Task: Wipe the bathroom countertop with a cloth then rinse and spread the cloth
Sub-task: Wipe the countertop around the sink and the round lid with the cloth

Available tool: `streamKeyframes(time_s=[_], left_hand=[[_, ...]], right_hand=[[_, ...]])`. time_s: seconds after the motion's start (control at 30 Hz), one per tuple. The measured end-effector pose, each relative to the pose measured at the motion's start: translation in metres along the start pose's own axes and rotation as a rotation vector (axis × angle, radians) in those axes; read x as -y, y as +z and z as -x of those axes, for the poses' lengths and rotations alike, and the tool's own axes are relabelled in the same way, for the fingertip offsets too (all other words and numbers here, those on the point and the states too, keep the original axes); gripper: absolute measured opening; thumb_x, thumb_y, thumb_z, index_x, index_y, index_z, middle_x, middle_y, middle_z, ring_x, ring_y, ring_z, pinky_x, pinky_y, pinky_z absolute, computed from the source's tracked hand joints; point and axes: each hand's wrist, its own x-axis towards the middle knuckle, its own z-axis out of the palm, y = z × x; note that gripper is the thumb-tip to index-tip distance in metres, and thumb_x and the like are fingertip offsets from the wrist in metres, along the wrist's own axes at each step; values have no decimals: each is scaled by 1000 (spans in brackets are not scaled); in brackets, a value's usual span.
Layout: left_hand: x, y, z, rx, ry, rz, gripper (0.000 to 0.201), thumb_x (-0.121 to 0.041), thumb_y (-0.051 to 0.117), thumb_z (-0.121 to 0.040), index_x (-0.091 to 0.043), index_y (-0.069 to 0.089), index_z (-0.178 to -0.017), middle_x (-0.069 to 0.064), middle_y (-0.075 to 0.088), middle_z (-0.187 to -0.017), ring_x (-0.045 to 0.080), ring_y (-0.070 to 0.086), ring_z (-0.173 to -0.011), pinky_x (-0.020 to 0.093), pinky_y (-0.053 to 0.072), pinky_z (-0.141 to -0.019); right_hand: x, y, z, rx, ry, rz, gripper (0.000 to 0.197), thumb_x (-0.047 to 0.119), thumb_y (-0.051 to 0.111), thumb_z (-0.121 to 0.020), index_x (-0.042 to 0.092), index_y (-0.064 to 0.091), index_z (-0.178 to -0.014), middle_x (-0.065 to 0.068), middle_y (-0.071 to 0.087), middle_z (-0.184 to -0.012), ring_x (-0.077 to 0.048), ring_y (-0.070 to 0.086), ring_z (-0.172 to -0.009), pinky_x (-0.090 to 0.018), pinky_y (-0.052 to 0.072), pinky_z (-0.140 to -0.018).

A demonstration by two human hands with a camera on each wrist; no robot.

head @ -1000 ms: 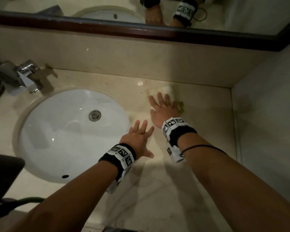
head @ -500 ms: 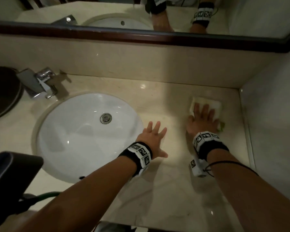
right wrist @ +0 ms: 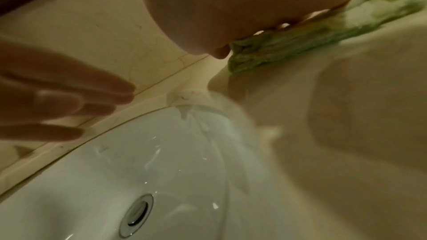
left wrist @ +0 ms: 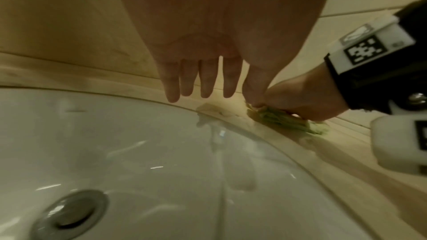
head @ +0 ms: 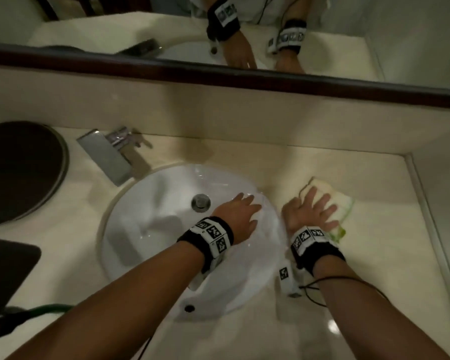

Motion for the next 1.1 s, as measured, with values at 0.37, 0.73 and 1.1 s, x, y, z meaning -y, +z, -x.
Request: streamKeyframes(time_s=[0.37, 0.73, 1.1], left_hand=[[121, -9, 75, -107, -264, 131, 49, -32, 45, -98, -23, 38, -145, 1, 31, -155, 23, 26, -143, 34, 24, -115], [140, -15, 71, -111, -262, 117, 49, -31, 43, -98, -25, 35, -146, -1, 22, -159, 18, 16, -146, 35, 19, -117], [172, -15, 102, -207, -433, 42, 52, -29, 45, -95, -22, 36, -146, 6, 22, -158, 24, 19, -145, 38, 17, -119]], right_hand=[[178, 47, 24, 8, -329, 156, 60, 37, 19, -102, 31, -13, -152, -5, -21, -160, -35, -19, -146, -59, -8, -114], [132, 27, 8, 7, -450, 253, 59, 43, 18, -101, 36, -8, -153, 3, -16, -161, -25, -11, -149, -51, -3, -119], [157, 29, 17, 29, -274, 164, 61, 43, 21, -101, 31, -5, -154, -5, -15, -162, -34, -12, -147, -57, -6, -116]])
